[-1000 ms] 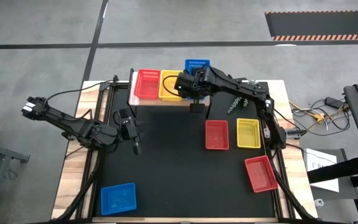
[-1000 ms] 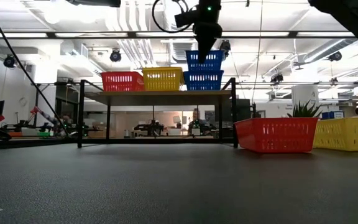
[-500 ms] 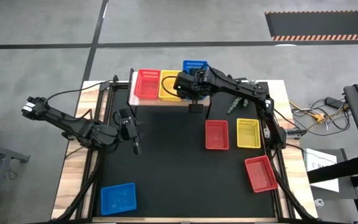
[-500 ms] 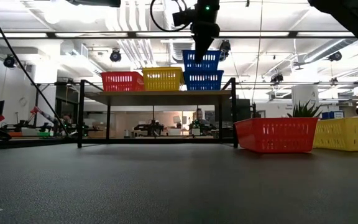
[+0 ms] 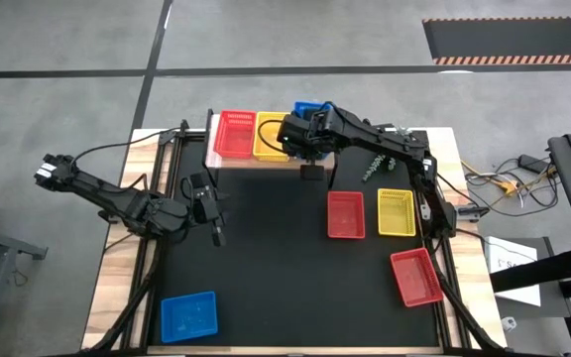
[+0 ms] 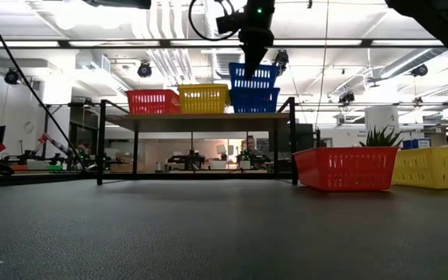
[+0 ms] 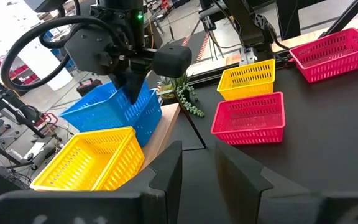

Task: Stack baskets on shelf by color
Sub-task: Stack the right blue bin on top of the blue bin on the shelf

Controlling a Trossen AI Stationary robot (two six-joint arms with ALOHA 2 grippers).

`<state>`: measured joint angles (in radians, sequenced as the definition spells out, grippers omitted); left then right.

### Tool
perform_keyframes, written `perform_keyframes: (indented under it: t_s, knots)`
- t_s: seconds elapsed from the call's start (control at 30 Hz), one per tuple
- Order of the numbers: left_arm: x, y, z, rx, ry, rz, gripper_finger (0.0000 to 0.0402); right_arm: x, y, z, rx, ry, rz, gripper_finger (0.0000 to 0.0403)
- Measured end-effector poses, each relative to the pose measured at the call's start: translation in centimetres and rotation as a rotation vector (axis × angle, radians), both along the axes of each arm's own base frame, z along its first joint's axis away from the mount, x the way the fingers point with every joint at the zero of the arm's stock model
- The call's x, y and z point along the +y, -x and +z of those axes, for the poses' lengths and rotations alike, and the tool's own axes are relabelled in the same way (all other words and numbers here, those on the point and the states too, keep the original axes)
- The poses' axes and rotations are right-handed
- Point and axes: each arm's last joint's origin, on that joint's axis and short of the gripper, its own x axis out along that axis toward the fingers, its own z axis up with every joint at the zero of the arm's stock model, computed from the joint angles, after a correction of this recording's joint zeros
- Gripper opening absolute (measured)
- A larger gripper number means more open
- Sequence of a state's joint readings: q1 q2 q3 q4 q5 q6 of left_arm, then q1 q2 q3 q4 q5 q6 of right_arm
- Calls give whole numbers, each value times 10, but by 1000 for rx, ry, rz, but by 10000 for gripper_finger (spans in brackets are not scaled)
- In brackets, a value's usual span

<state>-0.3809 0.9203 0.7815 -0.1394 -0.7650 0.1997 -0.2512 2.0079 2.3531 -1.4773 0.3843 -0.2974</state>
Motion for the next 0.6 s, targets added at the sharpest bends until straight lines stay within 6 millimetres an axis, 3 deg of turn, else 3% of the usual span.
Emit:
perform_keyframes:
  t_s: [0.6]
  knots:
    - [0, 0, 0, 6, -15, -3, 79, -3, 2, 0, 8, -4, -16, 54]
